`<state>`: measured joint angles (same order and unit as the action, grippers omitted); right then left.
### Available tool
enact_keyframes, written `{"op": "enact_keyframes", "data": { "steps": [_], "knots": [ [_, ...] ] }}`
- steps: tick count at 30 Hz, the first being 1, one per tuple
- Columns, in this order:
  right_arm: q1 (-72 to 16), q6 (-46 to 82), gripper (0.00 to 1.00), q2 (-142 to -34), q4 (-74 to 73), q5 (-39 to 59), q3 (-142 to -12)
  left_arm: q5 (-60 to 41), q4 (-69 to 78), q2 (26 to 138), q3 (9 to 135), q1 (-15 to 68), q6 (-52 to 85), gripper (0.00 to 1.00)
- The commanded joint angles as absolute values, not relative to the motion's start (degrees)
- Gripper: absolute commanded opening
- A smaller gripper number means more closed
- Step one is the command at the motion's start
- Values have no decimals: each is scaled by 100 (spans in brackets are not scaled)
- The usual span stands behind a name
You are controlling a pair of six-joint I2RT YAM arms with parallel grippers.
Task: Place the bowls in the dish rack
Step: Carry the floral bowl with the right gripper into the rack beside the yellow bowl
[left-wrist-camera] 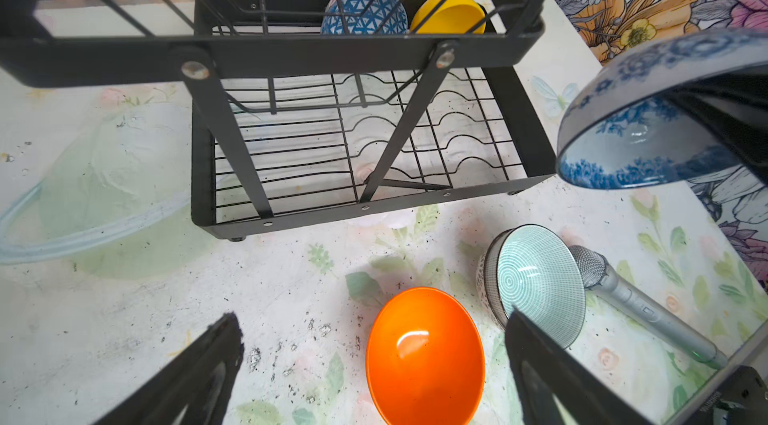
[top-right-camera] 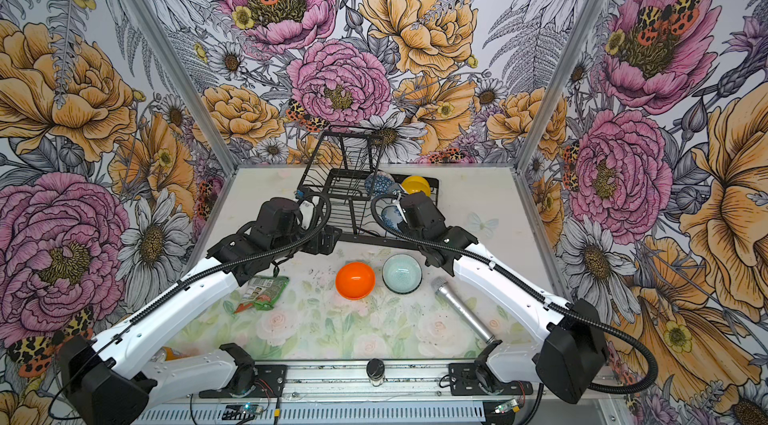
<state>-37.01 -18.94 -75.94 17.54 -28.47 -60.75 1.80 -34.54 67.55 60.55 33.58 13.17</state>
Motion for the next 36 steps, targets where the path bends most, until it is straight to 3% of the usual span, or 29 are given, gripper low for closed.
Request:
{"op": "enact_keyframes", "data": {
  "steps": [1, 5, 19, 36],
  "knots": [
    [-3650, -3722, 0, -7644, -463, -3502, -5624, -77, -3492, 6896, 6352, 3256, 993, 99],
    [-3583, -4699, 0, -7797, -1820, -3489, -5139, -160, -3566, 7004, 6569, 3131, 802, 99],
    [-3402, -5905, 0, -9753, -3829, -3167, -5438, -324, -3599, 7216, 6876, 2945, 593, 99],
    [-3097, -5577, 0, -11039, -4128, -2645, -6306, -294, -3647, 7191, 6817, 2883, 628, 99]
  ]
}}
